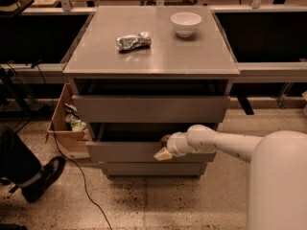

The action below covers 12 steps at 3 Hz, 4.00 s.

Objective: Open middle drawer

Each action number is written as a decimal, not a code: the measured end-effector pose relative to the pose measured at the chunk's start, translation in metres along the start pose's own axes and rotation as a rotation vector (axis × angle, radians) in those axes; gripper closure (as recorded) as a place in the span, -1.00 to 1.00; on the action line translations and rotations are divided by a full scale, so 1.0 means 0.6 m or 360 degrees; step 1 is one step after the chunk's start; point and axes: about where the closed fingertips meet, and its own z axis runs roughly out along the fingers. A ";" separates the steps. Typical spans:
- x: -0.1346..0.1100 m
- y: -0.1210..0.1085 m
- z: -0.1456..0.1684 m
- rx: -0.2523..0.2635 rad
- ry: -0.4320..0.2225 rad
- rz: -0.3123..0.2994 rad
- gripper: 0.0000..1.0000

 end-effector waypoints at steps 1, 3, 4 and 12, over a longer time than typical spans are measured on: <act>-0.004 -0.002 -0.004 0.0000 0.0000 0.0000 -0.62; 0.046 0.105 -0.110 -0.0049 0.0109 -0.0004 -0.54; 0.068 0.157 -0.123 -0.0127 0.0157 -0.0012 -0.40; 0.034 0.109 -0.042 -0.0214 -0.0041 0.0009 0.16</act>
Offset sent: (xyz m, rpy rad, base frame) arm -0.1552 -0.0451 0.0087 -0.0791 0.1078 0.0368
